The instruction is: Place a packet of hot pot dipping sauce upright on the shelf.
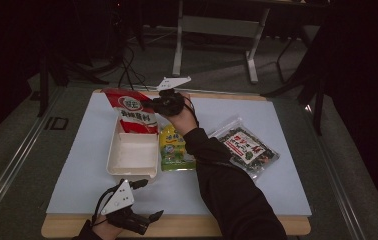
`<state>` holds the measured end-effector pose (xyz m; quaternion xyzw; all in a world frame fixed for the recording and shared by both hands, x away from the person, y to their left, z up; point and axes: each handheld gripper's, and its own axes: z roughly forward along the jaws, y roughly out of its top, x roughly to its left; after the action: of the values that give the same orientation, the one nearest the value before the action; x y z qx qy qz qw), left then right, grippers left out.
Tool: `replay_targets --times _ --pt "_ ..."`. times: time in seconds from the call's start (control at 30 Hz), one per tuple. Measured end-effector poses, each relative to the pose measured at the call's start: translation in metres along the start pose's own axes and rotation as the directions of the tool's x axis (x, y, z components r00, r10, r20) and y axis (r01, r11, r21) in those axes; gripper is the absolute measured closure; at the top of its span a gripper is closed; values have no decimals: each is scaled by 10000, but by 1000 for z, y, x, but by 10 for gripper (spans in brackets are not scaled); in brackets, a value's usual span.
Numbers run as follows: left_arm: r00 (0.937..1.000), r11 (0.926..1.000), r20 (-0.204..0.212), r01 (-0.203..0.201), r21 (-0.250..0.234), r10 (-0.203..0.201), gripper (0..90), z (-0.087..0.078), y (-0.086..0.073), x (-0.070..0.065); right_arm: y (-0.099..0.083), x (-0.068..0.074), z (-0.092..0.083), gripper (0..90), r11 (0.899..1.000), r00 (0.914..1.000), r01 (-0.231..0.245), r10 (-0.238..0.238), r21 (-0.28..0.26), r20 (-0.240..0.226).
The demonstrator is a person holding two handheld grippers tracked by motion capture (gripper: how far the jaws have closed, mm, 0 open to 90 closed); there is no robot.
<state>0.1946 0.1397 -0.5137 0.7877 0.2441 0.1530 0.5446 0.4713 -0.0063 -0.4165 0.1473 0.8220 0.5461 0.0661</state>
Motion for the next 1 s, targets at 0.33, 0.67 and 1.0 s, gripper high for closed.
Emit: replay_targets --times 0.33,0.67,1.0 --pt "10000 10000 13 -60 25 60 17 1 0 0 -11 -2 -1 870 9997 9999 -96 97 229 -64" --pt "9999 9998 23 -159 115 159 17 4 0 -2 -17 1 -17 733 9974 10000 66 -61 713 -72" --pt "9998 9996 66 -183 223 181 17 9 0 -2 -26 8 -36 654 9954 9995 292 -300 916 74"
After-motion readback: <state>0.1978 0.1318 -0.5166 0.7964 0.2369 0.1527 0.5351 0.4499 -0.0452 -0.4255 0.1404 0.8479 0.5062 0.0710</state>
